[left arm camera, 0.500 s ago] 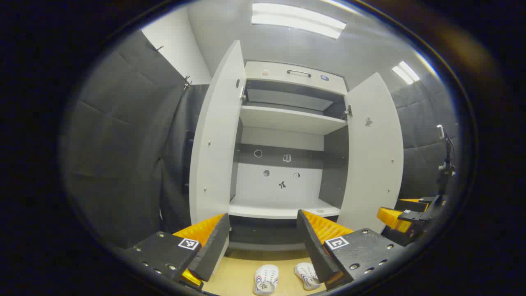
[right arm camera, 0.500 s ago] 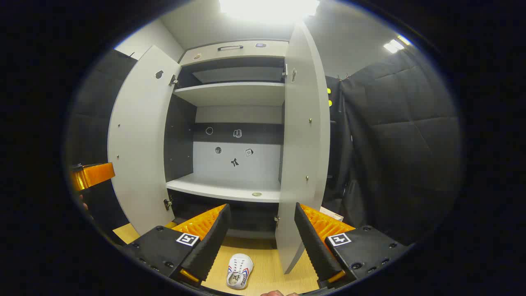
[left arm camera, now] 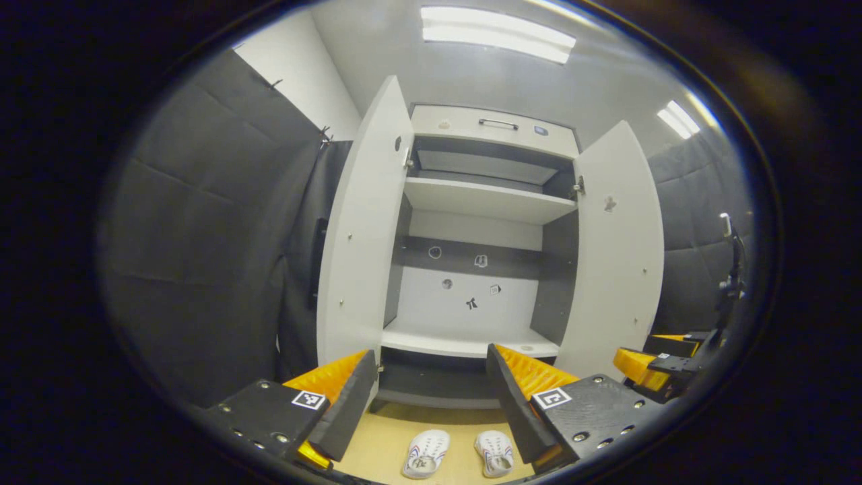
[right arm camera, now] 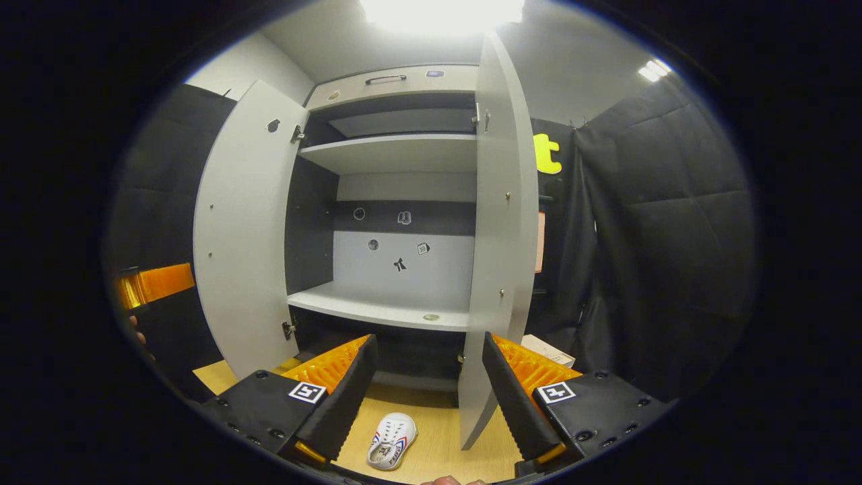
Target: Grab one shoe with the right hand and put it into the shoe cabinet, grab the other shoe with the left hand and put it into the shoe cabinet; then close the right door with the right hand and the left door with the left hand.
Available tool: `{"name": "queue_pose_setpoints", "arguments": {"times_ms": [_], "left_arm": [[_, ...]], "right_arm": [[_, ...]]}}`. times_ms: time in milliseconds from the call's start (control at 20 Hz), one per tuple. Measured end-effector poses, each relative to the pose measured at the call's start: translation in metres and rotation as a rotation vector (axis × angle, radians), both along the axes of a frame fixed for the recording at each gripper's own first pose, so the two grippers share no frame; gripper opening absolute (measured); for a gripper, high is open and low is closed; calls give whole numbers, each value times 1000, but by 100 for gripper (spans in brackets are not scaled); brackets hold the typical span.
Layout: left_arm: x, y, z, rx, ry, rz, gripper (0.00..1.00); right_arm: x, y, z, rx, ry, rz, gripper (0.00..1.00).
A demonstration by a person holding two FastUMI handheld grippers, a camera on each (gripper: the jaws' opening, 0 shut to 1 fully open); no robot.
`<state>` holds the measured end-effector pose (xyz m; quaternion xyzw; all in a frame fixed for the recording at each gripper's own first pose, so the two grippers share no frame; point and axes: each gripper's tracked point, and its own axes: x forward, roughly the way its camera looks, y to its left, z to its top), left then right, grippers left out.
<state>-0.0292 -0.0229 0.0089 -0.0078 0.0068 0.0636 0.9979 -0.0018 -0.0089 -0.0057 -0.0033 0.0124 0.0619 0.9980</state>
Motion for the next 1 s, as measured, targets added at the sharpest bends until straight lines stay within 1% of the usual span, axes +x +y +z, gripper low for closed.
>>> {"name": "queue_pose_setpoints", "arguments": {"times_ms": [100, 150, 250, 350, 450, 500, 550, 600, 700, 750, 850, 1000], "left_arm": [[-10, -7, 12, 19, 5, 27, 93], [-14, -11, 17, 29, 7, 38, 95], [-22, -17, 21, 40, 20, 72, 93], [-35, -22, 22, 38, 17, 120, 95], [-47, -22, 19, 17, 10, 187, 93], [-54, -24, 11, 4, 19, 203, 93], [-60, -28, 3, -2, 34, 196, 94], [-63, -30, -7, 6, 52, 187, 94], [-67, -22, -24, 38, 95, 178, 94], [-63, -17, -33, 45, 115, 170, 94], [-45, -14, -46, 31, 136, 128, 94], [-21, -4, -51, 21, 145, 58, 94]], "right_arm": [[-3, -6, -4, 14, 25, 21, 97], [-5, -7, -3, 7, 18, 32, 98], [-10, -9, 0, -55, -33, 63, 98], [-13, -3, -10, -84, -32, 128, 97], [-16, 8, -22, -47, -6, 201, 98], [-15, 12, -30, -45, 22, 220, 97], [-16, 14, -38, -52, 49, 225, 99], [-16, 13, -42, -54, 64, 219, 97], [-14, 13, -51, -51, 94, 199, 97], [-13, 15, -59, -52, 118, 188, 98], [-10, 20, -73, -59, 172, 171, 98], [-2, 39, -90, -68, 248, 157, 98]]}}
